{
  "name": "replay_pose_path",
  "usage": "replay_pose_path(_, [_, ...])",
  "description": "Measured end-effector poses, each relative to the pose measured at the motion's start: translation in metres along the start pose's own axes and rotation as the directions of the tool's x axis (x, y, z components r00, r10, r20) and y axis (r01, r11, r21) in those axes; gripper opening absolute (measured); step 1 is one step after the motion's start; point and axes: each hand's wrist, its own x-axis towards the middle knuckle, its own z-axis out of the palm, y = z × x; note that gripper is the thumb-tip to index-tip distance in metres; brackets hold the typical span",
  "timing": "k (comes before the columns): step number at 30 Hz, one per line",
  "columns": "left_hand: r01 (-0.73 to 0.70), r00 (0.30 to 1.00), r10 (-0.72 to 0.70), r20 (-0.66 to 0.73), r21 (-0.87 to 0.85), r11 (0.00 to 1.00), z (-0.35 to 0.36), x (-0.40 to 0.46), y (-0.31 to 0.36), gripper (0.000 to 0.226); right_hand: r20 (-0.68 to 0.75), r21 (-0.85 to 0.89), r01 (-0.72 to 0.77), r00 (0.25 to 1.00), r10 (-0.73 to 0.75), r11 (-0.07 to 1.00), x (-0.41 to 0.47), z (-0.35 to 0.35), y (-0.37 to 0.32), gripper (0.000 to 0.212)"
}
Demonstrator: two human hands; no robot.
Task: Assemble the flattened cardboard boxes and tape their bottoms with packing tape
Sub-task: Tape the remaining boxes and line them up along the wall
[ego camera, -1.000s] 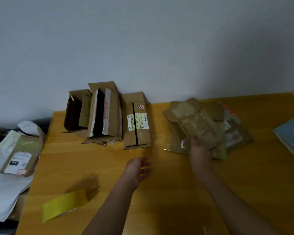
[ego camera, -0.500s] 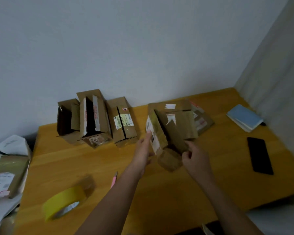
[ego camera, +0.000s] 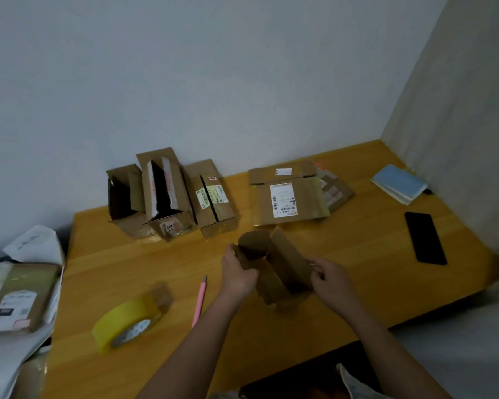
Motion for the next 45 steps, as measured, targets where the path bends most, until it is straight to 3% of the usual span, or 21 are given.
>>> replay_pose_path(2, [-0.052,0.999,0.052,0.010,0.024,0.998,-0.002,-0.008,0.000,0.084,-0.054,0.035,0.006,0.999,-0.004,0.999,0.007,-0.001,-0.006,0.039])
replay_pose_path(5, [-0.062,0.998,0.062,0.013,0.046,0.997,-0.004,-0.016,0.000,0.115,-0.090,0.103,0.010,0.996,-0.001,0.995,0.014,0.000,-0.014,0.029])
replay_pose_path(7, [-0.040,0.999,0.039,0.014,0.028,0.999,-0.005,-0.019,0.002,0.117,-0.054,0.097,0.011,0.999,-0.006,0.995,0.015,0.002,-0.010,0.033])
replay_pose_path(10, [0.018,1.000,-0.018,0.001,0.078,0.997,-0.006,-0.023,0.003,0.096,0.086,0.027,0.030,0.996,-0.032,0.999,0.016,0.001,-0.002,0.042])
replay_pose_path(12, [0.037,0.999,-0.036,-0.006,0.146,0.989,-0.006,-0.027,0.004,0.081,0.213,0.069,0.010,0.977,-0.025,0.998,0.015,-0.003,0.000,0.055])
replay_pose_path(14, [0.003,1.000,-0.002,-0.004,0.202,0.979,-0.006,-0.029,0.006,0.074,0.355,0.107,-0.010,0.934,-0.029,0.994,0.013,-0.011,-0.005,0.071])
replay_pose_path(16, [-0.025,1.000,0.023,0.011,0.206,0.978,-0.006,-0.030,0.006,0.074,0.408,0.098,0.013,0.911,-0.052,0.995,0.013,-0.015,-0.006,0.074])
replay_pose_path(21, [-0.087,0.993,0.052,0.105,0.365,0.927,-0.011,-0.032,-0.002,0.094,0.207,0.023,0.089,0.974,-0.092,0.996,0.015,-0.008,0.003,0.065])
replay_pose_path(25, [-0.192,0.973,0.068,0.221,0.608,0.770,-0.018,-0.029,-0.007,0.101,0.130,-0.097,0.168,0.979,-0.155,0.981,0.018,-0.002,0.006,0.062])
replay_pose_path(28, [-0.238,0.971,0.148,0.187,0.720,0.652,-0.020,-0.026,-0.015,0.088,0.109,-0.271,0.242,0.969,-0.220,0.932,0.016,0.001,0.004,0.058])
replay_pose_path(31, [-0.287,0.958,0.202,0.205,0.732,0.618,-0.022,-0.022,-0.019,0.064,0.129,-0.353,0.293,0.956,-0.264,0.888,0.016,0.003,0.005,0.053])
replay_pose_path(34, [-0.306,0.952,0.226,0.206,0.677,0.669,-0.021,-0.021,-0.023,0.041,0.141,-0.279,0.309,0.950,-0.279,0.909,0.018,0.004,0.010,0.056])
replay_pose_path(37, [-0.292,0.954,0.252,0.163,0.703,0.648,-0.020,-0.022,-0.023,0.029,0.132,-0.070,0.274,0.956,-0.263,0.959,0.023,0.003,0.017,0.064])
replay_pose_path(39, [-0.266,0.956,0.273,0.104,0.695,0.668,-0.019,-0.024,-0.021,0.024,0.137,0.013,0.249,0.959,-0.249,0.968,0.026,-0.001,0.019,0.051])
replay_pose_path(42, [-0.221,0.957,0.291,-0.013,0.620,0.753,-0.012,-0.025,-0.018,0.032,0.204,0.025,0.239,0.949,-0.239,0.971,0.029,-0.007,0.019,0.027])
replay_pose_path(45, [-0.182,0.958,0.271,-0.092,0.537,0.824,-0.001,-0.028,-0.016,0.036,0.316,-0.106,0.265,0.923,-0.221,0.958,0.028,-0.007,0.025,0.037])
